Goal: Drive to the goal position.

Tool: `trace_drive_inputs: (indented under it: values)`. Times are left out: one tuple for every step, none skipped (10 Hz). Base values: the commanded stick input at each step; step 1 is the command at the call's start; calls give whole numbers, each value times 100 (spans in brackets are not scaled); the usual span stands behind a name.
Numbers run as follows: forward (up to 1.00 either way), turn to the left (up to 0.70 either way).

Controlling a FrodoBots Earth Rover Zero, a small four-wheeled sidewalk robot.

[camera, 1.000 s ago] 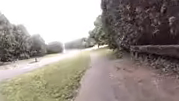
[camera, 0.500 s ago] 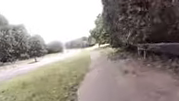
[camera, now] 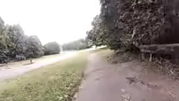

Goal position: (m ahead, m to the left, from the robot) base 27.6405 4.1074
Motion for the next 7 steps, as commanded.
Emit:
trace_drive_inputs:
  values:
    - [100, 0]
    - [100, 0]
    - [100, 0]
    - [100, 0]
    - [100, 0]
    - [100, 0]
    - [100, 0]
